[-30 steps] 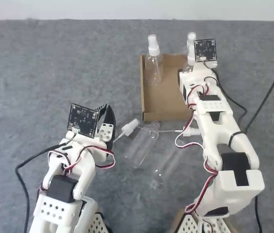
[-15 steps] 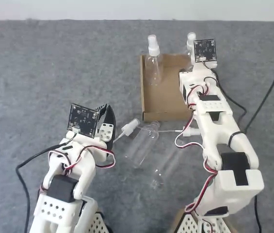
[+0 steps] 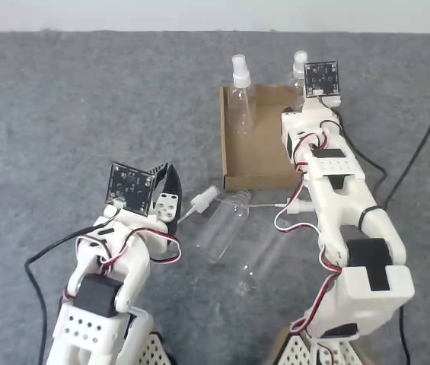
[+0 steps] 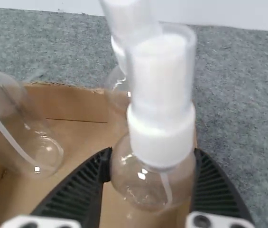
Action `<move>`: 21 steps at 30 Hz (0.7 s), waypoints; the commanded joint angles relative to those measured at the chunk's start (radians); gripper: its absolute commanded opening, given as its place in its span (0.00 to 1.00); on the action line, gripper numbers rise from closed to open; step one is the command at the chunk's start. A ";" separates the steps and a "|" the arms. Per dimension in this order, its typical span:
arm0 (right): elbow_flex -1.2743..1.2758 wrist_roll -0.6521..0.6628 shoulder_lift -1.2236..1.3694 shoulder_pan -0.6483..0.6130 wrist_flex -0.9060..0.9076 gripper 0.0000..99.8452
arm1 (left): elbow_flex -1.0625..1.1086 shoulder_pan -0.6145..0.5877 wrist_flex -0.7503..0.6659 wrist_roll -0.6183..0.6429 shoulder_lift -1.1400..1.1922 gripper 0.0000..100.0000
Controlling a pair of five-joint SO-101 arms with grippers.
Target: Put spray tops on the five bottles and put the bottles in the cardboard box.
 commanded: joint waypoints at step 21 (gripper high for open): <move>-0.029 0.012 -0.091 0.008 -0.008 0.39 | -0.007 -0.003 -0.026 -0.012 0.003 0.01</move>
